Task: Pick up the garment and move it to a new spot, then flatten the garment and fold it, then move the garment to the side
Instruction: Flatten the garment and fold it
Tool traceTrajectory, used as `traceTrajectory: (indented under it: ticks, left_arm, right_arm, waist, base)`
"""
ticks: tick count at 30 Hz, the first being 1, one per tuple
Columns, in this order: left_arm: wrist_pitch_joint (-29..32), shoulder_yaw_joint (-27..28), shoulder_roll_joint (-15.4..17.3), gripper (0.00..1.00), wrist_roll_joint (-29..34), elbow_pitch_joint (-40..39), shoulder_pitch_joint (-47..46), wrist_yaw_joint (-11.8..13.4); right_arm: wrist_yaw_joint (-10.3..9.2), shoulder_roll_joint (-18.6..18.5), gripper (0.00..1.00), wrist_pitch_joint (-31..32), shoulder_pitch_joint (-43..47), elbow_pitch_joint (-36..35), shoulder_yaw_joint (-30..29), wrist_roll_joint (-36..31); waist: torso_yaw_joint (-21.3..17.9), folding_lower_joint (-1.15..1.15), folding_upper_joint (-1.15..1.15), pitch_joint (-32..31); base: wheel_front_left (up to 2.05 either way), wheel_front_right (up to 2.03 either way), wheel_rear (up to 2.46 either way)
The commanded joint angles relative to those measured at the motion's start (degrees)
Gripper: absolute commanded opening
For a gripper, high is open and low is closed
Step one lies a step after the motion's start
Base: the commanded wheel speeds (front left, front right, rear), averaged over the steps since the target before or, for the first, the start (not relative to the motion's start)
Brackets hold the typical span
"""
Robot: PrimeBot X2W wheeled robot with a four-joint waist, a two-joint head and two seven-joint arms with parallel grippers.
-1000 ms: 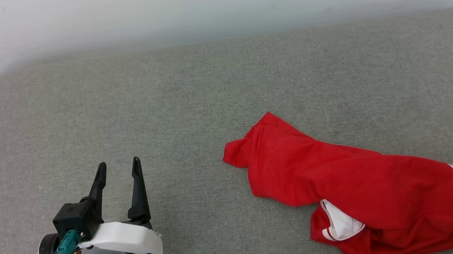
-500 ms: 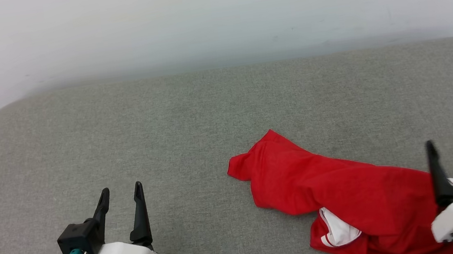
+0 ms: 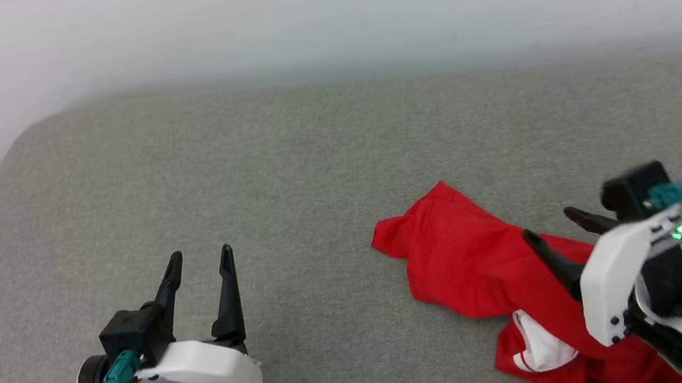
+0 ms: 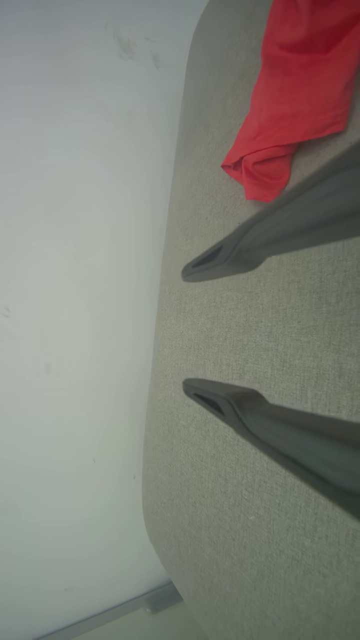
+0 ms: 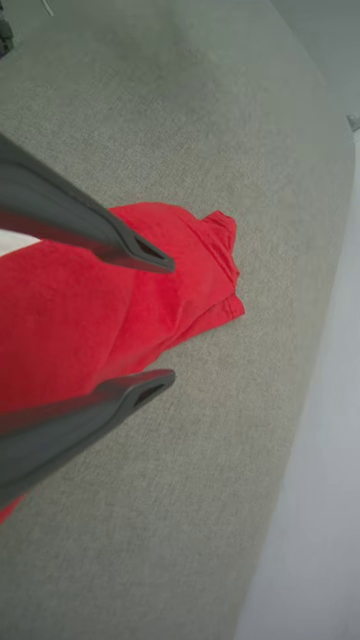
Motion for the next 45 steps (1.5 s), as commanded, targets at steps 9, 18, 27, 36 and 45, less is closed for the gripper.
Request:
traceTrajectory:
  ticks: [9,18,27,36,45]
  left_arm:
    - [-1.4,-0.6,-3.0,1.0,0.2,1.4,-4.6,-1.4]
    - [-1.7,0.8,-4.6,1.0,1.0,2.7,-6.1,-2.6]
    - [-1.7,2.6,-5.7,1.0,2.5,2.9,-6.5,-3.9]
    - [-1.7,3.9,-5.8,1.0,3.8,3.4,-5.4,-4.6]
    - [-1.6,4.3,-5.7,1.0,4.6,3.3,-5.6,-5.2]
  right_arm:
    - [-0.04,-8.4,1.0,16.6,-15.5,2.8,19.7,8.6]
    - [-0.05,-10.5,1.0,25.4,-16.8,13.8,27.8,13.6]
    - [-0.03,-8.3,0.0,21.2,-20.2,15.3,28.2,14.9]
    - [-0.04,-7.9,0.0,7.1,-24.8,14.9,16.4,11.4]
    - [-0.04,-7.3,0.0,-0.7,-19.1,22.1,-9.2,7.2]
  waist:
    - [6.7,0.0,0.0,8.5]
    - [7.9,0.0,0.0,10.6]
    - [6.7,0.0,0.0,10.9]
    - [3.9,0.0,0.0,9.2]
    - [1.7,0.0,0.0,9.7]
  base:
    - [0.0,0.0,0.0]
    - [0.0,0.0,0.0]
    - [0.0,0.0,0.0]
    - [0.0,0.0,0.0]
    - [0.0,0.0,0.0]
